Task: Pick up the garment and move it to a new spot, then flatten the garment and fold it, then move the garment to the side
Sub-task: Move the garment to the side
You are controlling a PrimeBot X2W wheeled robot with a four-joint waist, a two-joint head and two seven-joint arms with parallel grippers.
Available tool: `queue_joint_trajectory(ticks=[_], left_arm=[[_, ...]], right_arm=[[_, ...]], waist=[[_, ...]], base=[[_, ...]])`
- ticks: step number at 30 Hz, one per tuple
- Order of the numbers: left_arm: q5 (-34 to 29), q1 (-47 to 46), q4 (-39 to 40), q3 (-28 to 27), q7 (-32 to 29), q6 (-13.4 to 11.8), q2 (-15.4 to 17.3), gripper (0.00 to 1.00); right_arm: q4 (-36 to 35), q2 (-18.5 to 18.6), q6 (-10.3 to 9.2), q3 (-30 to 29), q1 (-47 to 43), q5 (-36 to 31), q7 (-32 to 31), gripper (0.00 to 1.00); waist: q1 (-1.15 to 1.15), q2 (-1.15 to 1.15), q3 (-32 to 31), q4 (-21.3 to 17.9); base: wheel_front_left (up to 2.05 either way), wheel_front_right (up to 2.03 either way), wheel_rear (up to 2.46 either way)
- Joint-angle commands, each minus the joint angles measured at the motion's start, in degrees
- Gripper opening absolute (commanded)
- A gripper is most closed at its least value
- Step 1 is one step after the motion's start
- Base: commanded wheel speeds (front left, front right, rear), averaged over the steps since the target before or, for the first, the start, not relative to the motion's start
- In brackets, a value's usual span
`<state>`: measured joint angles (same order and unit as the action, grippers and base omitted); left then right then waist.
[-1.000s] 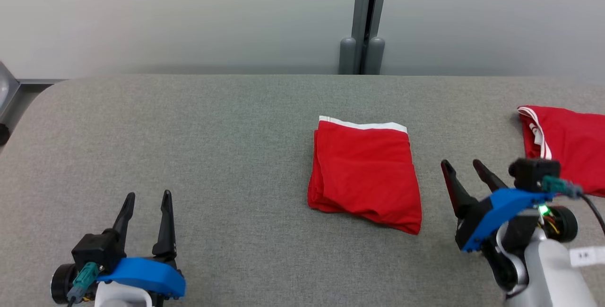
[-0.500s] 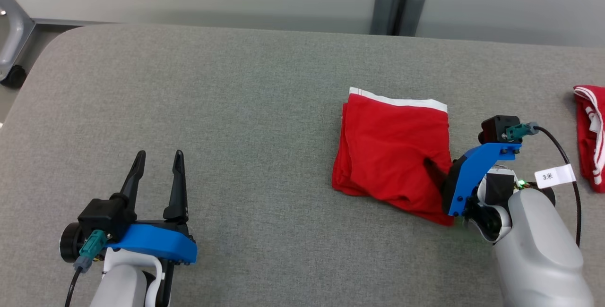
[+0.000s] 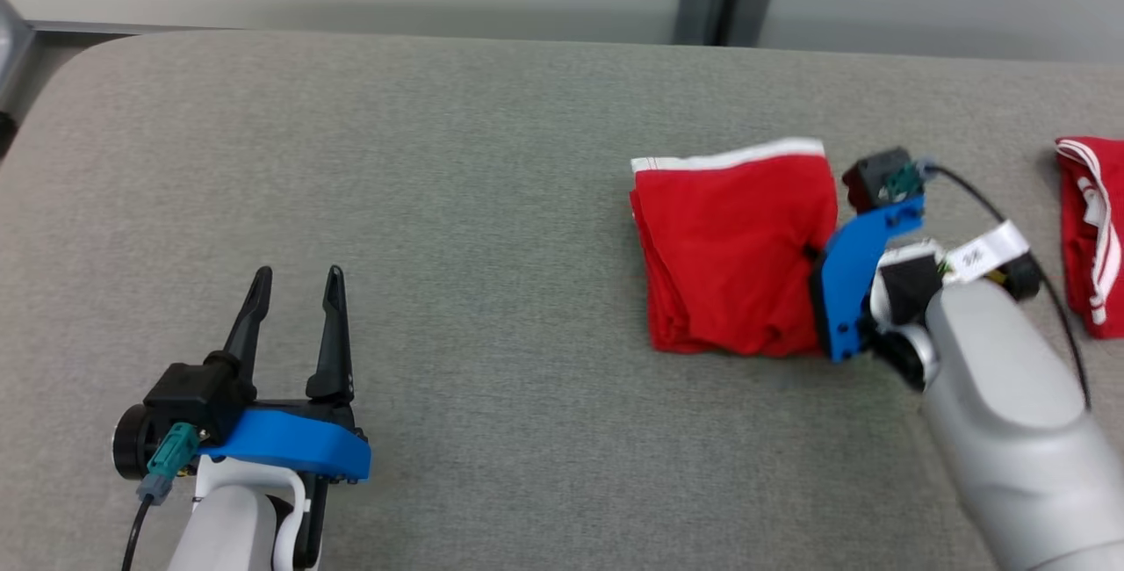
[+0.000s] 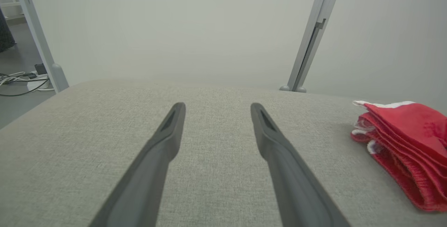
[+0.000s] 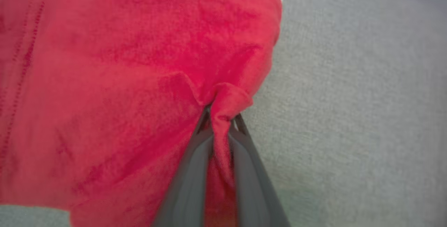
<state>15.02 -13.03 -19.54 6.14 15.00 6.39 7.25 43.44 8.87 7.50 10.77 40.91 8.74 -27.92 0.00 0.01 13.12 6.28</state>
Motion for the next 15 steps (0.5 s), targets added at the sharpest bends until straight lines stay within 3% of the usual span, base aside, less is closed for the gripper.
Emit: queue_joint_trajectory(ticks=[1,3,4,6,7,15], left_arm=[[-0.48,0.19,0.66,-0.38,0.23,0.24,0.07,1.00],[-0.62,0.11,1.30,-0.73,0.23,0.31,0.05,1.00],[-0.62,0.11,1.30,-0.73,0.23,0.31,0.05,1.00],[-0.35,-0.39,2.77,-1.34,0.23,0.40,-0.24,1.00],[-0.35,-0.39,2.77,-1.34,0.23,0.40,-0.24,1.00],[-1.42,-2.57,4.24,-1.24,0.24,0.63,-0.35,1.00]], right_arm=[[-1.41,1.96,-0.01,2.08,2.12,0.37,-0.57,0.00],[-3.61,5.35,-0.01,5.49,4.42,1.31,-1.76,0.00],[-3.61,5.35,-0.01,5.49,4.42,1.31,-1.76,0.00],[-7.25,10.46,-0.01,8.91,7.40,3.57,-3.91,0.00],[-7.25,10.46,-0.01,8.91,7.40,3.57,-3.91,0.00],[-12.74,23.98,-0.01,10.92,10.82,8.26,-6.50,0.00]], waist=[[0.00,-0.01,0.13,-0.95],[0.00,-0.01,0.77,-2.34],[0.00,-0.01,0.77,-2.34],[0.00,-0.01,1.79,-4.54],[0.00,-0.01,1.79,-4.54],[0.00,-0.01,5.22,-10.04]], base=[[0.00,0.00,0.00],[0.00,0.00,0.00],[0.00,0.00,0.00],[0.00,0.00,0.00],[0.00,0.00,0.00],[0.00,0.00,0.00]])
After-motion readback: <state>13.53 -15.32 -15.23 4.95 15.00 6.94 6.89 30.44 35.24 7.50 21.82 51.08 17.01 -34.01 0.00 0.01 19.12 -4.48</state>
